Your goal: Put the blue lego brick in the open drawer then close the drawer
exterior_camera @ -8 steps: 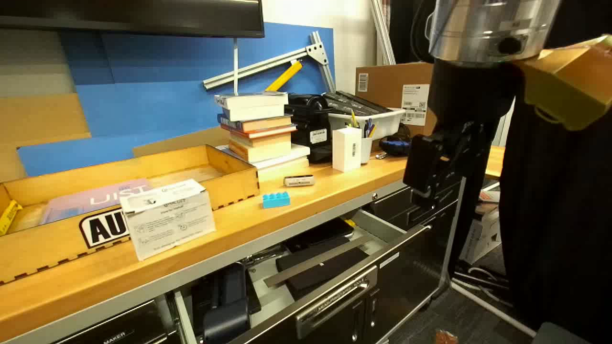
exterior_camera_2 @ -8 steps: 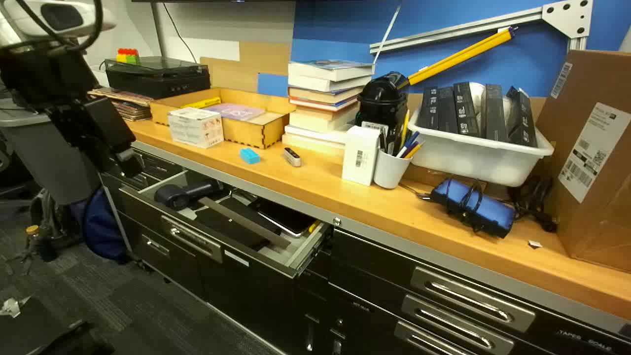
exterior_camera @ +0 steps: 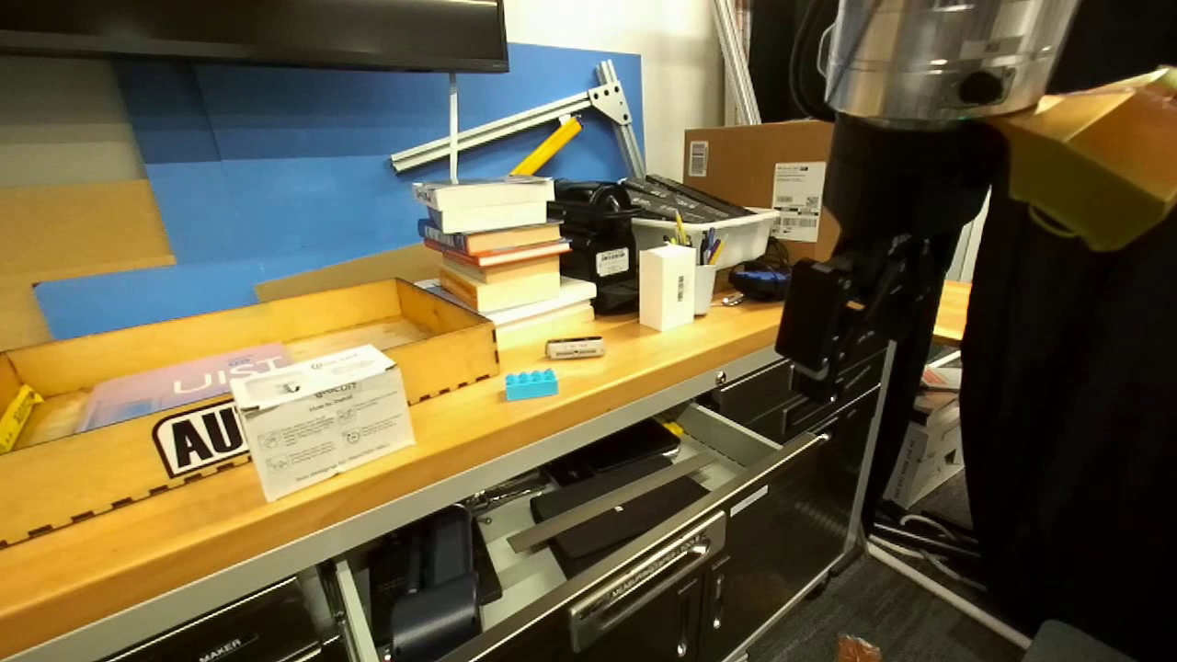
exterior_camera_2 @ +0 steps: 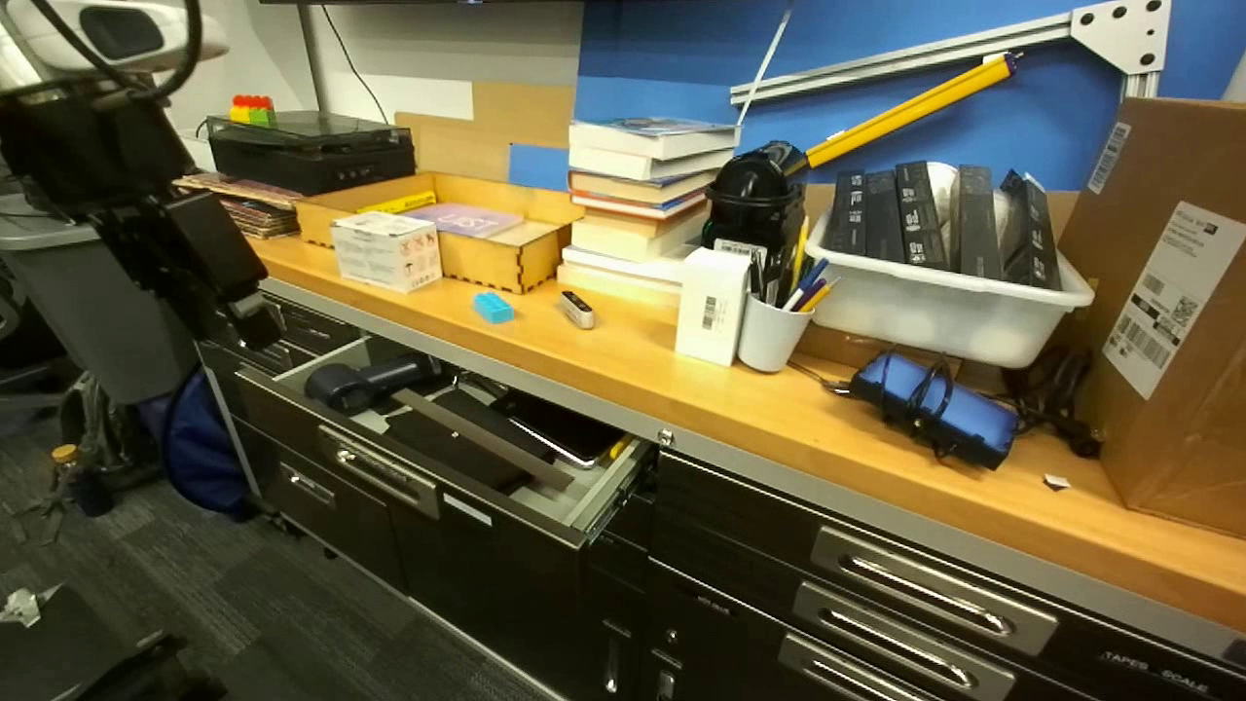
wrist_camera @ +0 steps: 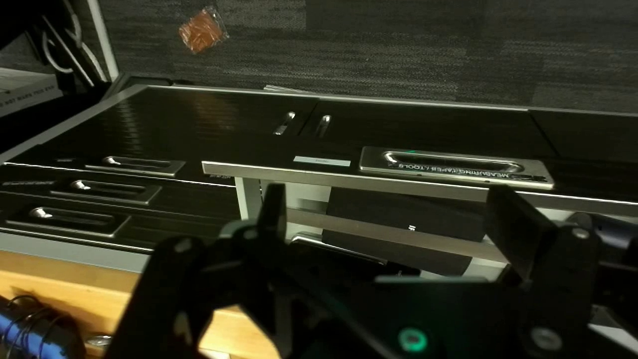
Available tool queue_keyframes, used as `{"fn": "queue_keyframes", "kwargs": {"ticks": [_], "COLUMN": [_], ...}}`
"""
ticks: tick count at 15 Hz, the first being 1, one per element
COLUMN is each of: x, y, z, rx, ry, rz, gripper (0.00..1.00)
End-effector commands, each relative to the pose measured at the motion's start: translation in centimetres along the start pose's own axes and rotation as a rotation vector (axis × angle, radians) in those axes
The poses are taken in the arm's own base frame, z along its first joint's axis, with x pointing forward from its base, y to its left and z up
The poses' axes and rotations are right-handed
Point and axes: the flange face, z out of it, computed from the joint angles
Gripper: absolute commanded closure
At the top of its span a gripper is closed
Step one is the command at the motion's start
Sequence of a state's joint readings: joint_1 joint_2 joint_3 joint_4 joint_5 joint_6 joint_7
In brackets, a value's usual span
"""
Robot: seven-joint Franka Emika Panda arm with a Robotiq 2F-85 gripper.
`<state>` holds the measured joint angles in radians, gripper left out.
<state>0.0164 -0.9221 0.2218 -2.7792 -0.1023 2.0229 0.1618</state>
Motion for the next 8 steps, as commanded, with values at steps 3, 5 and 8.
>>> {"fn": "queue_keyframes", "kwargs": {"ticks": [3,5,8], "x": [6.3,9.3,14.1], "y": [0.6,0.8,0.4], "z": [-0.6,-0.6,0.4], "rx": [0.033,0.066,0.081], "ry": [0.011,0.011,-0.021], "rz": [0.095,0.160,0.215], "gripper": [0.00,0.00,0.00]}}
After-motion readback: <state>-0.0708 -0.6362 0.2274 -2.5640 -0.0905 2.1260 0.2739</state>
